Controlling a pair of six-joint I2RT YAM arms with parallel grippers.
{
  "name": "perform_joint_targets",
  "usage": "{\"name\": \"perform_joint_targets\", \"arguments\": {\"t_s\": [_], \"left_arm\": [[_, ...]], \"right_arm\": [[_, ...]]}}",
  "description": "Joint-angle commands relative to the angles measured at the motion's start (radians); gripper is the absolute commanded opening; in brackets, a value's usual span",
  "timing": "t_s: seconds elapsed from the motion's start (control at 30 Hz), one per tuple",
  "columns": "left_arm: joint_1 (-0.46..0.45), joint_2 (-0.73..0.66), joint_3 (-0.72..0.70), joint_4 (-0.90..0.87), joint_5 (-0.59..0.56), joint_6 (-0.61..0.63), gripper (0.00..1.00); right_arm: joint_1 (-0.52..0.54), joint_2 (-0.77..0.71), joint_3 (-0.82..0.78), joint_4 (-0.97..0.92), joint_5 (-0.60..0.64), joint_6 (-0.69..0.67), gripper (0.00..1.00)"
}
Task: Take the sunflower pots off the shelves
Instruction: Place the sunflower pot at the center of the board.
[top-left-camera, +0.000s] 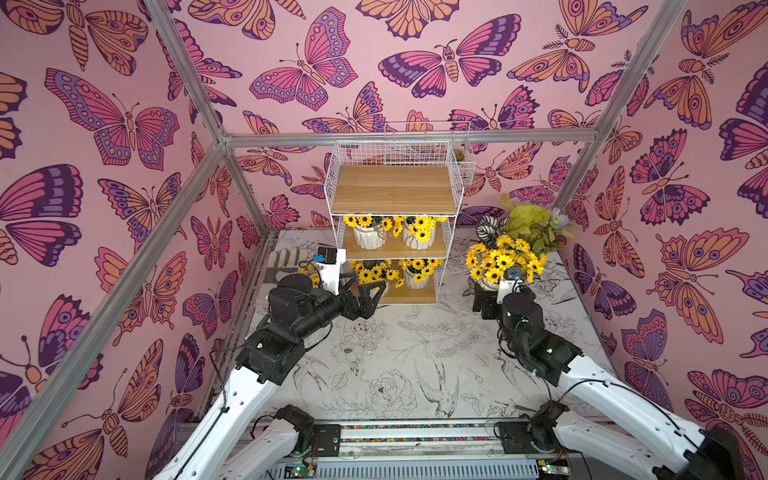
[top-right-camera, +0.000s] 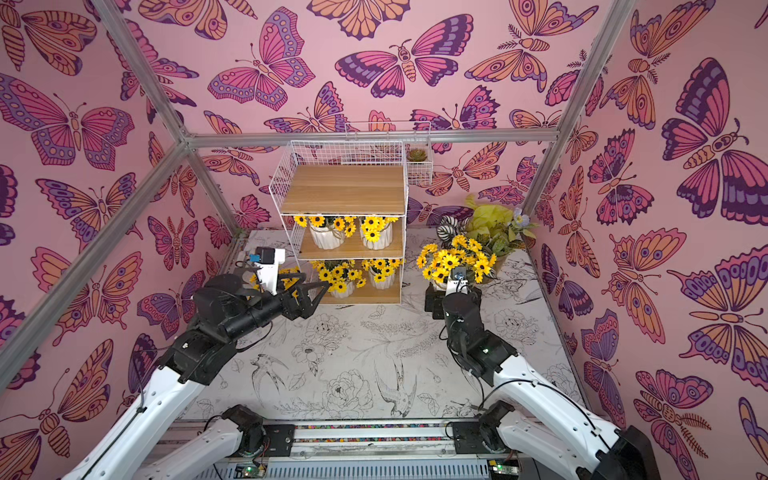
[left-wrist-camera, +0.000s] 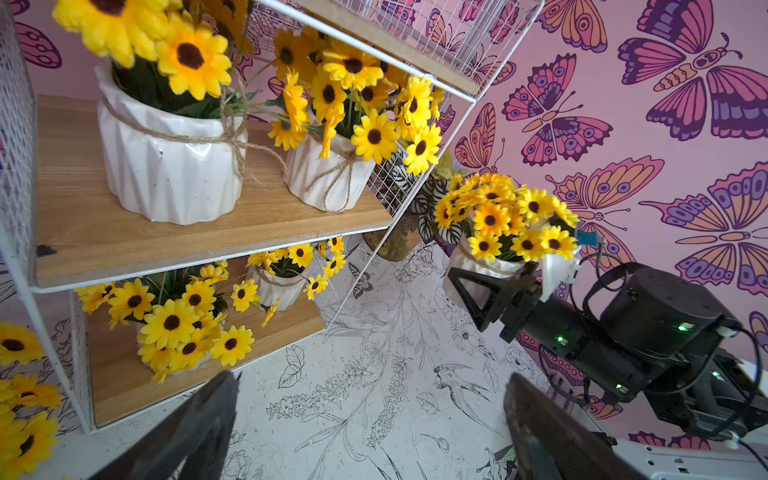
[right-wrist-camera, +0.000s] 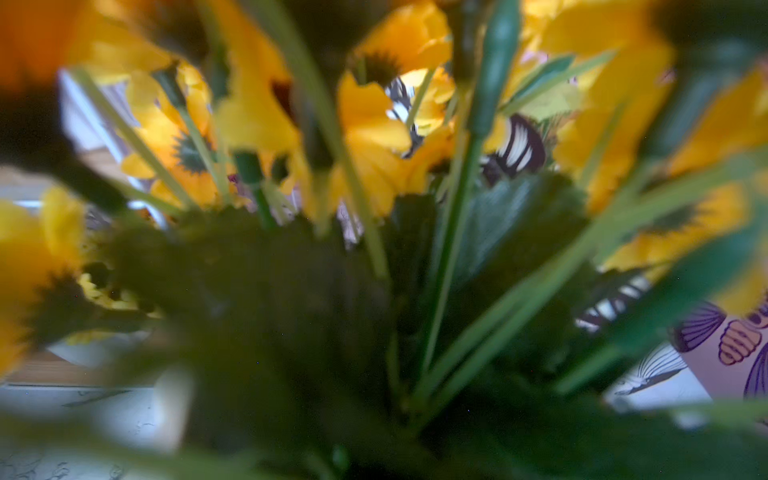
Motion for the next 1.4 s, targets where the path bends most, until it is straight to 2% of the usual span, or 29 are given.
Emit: {"name": "perform_joint_targets", "arguments": {"t_s": [0.0,0.13,0.3,0.6,1.0,1.37], "left_arm": [[-0.006,-0.004,-0.024,0.031,0.006,-0.004,1.0],[-0.008,-0.007,-0.042,0.038,0.003,-0.005,1.0],[-0.009,-0.004,-0.066,0.05,0.001,-0.01,1.0],[-0.009,0.001,-0.072,0.066,-0.009,-0.011,1.0],[-0.011,0.012,-0.104,0.104,-0.012,-0.03,1.0],[-0.012,0.003,-0.129,0.12,-0.018,-0.047,1.0]], "right_arm": [[-0.024,0.046,0.008,0.172,-0.071,0.032,0.52],[-0.047,0.14,-0.004,0.257,-0.083,0.023,0.52],[-0.119,0.289,-0.002,0.352,-0.158,0.066,0.52],[-0.144,0.497,0.095,0.404,-0.197,0.073,0.51],[-0.149,0.634,0.143,0.399,-0.177,0.092,0.51],[-0.147,0.7,0.088,0.44,-0.208,0.146,0.49]]}}
